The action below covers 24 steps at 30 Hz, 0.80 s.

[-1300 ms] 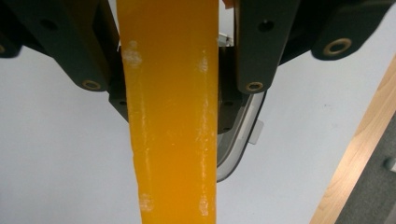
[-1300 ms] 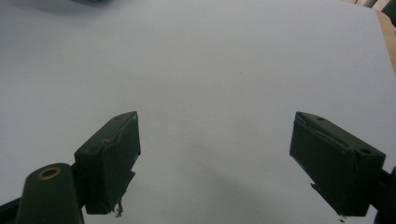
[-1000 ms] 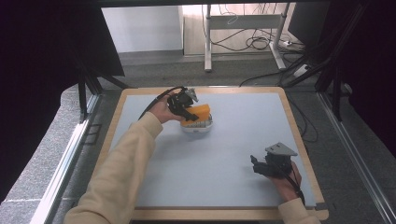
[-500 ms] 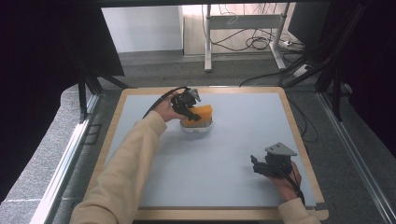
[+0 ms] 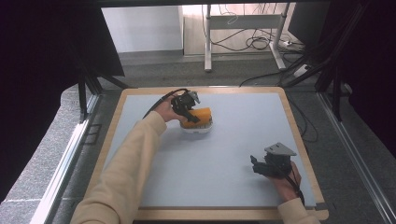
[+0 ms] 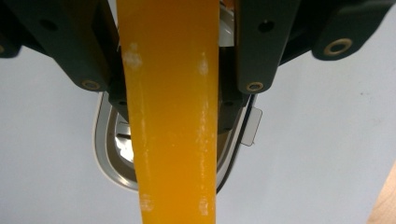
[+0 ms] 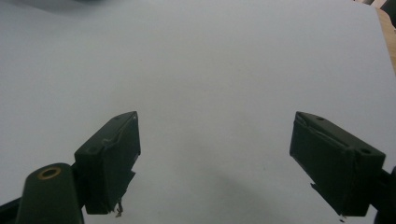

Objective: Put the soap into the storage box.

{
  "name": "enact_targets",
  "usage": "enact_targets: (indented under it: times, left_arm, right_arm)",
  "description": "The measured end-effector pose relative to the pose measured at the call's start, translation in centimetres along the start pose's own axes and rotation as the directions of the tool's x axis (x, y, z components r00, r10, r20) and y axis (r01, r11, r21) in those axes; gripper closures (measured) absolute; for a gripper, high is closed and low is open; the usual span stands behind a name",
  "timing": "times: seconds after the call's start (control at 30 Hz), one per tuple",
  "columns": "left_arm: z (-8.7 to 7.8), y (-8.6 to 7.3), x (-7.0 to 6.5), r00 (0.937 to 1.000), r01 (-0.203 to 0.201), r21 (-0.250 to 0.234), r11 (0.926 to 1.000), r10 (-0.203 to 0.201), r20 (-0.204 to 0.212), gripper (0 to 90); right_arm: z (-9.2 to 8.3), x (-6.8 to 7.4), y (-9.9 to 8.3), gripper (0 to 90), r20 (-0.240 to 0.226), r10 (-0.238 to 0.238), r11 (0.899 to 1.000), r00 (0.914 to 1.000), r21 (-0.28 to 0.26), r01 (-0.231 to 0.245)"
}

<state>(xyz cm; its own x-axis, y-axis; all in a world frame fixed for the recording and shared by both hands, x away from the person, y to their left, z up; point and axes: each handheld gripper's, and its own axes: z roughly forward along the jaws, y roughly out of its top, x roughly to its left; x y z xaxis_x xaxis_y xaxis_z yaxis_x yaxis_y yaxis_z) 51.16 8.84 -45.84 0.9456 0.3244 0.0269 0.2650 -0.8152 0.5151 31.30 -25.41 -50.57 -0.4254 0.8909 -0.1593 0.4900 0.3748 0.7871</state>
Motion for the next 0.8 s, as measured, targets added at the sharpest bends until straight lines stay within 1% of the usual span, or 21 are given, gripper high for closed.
enact_targets:
  times: [0.03, 0.07, 0.1, 0.17, 0.27, 0.3, 0.33, 0.37, 0.47, 0.6, 0.67, 0.7, 0.77, 0.8]
  left_arm:
    - [0.0, 0.0, 0.0, 1.0000, -0.002, -0.002, 1.0000, 0.002, -0.010, 61.6]
    - [-0.1, 0.1, 0.0, 0.9995, -0.003, -0.012, 0.9999, 0.002, -0.032, 60.6]
    - [-0.3, 0.2, 0.0, 0.9991, -0.005, -0.016, 0.9999, 0.004, -0.043, 58.7]
    - [-0.5, 0.2, 0.0, 0.9986, -0.007, -0.040, 0.9992, 0.005, -0.053, 57.1]
    - [-1.0, 0.4, -0.2, 0.9967, -0.017, -0.057, 0.9983, 0.012, -0.080, 50.4]
    - [-1.1, 0.6, -0.2, 0.9948, -0.019, -0.059, 0.9981, 0.012, -0.102, 47.3]
    - [-1.3, 0.7, -0.3, 0.9910, -0.023, -0.069, 0.9974, 0.014, -0.133, 45.0]
    - [-1.5, 0.8, -0.4, 0.9887, -0.023, -0.077, 0.9968, 0.011, -0.150, 43.6]
    - [-1.9, 1.1, -0.5, 0.9877, -0.031, -0.079, 0.9964, 0.018, -0.155, 41.3]
    - [-2.5, 1.1, -0.5, 0.9853, -0.020, -0.108, 0.9939, 0.001, -0.171, 40.2]
    - [-2.7, 1.2, -0.7, 0.9875, -0.016, -0.111, 0.9937, -0.001, -0.158, 43.1]
    - [-2.8, 1.3, -0.8, 0.9862, -0.019, -0.107, 0.9940, 0.001, -0.166, 42.2]
    - [-3.0, 1.4, -1.1, 0.9882, -0.014, -0.110, 0.9938, -0.003, -0.153, 41.4]
    - [-3.2, 1.4, -1.2, 0.9878, -0.012, -0.110, 0.9939, -0.005, -0.156, 40.7]
  right_arm:
    - [0.0, 0.0, 0.0, 16.4, 0.000, 0.001, 1.000, 1.0000, 0.001, -0.001]
    - [0.0, -0.1, 0.0, 16.4, 0.000, 0.000, 1.000, 1.0000, 0.001, 0.000]
    - [0.1, -0.1, 0.0, 16.4, 0.000, 0.000, 1.000, 1.0000, 0.004, 0.000]
    - [0.1, 0.0, 0.0, 16.4, 0.000, 0.000, 1.000, 1.0000, 0.004, 0.000]
    - [0.1, 0.0, 0.0, 16.4, -0.001, -0.002, 1.000, 1.0000, 0.005, 0.002]
    - [0.1, 0.1, 0.0, 16.4, -0.001, -0.002, 1.000, 1.0000, 0.005, 0.002]
    - [0.1, 0.1, 0.0, 16.4, -0.002, -0.002, 1.000, 1.0000, 0.005, 0.002]
    - [0.1, 0.1, -0.1, 16.4, -0.001, -0.004, 1.000, 1.0000, 0.006, 0.004]
    - [0.1, 0.1, -0.1, 16.4, -0.001, -0.007, 1.000, 1.0000, 0.008, 0.007]
    - [0.1, 0.0, -0.1, 16.4, -0.002, -0.002, 1.000, 1.0000, 0.007, 0.002]
    - [0.1, 0.0, -0.1, 16.4, 0.002, -0.005, 1.000, 1.0000, 0.008, 0.005]
    - [0.2, 0.0, -0.1, 16.4, 0.003, -0.006, 1.000, 1.0000, 0.009, 0.006]
    - [0.2, 0.0, -0.1, 16.4, 0.003, -0.007, 1.000, 1.0000, 0.009, 0.007]
    - [0.2, 0.1, -0.1, 16.4, 0.004, -0.007, 1.000, 1.0000, 0.009, 0.007]
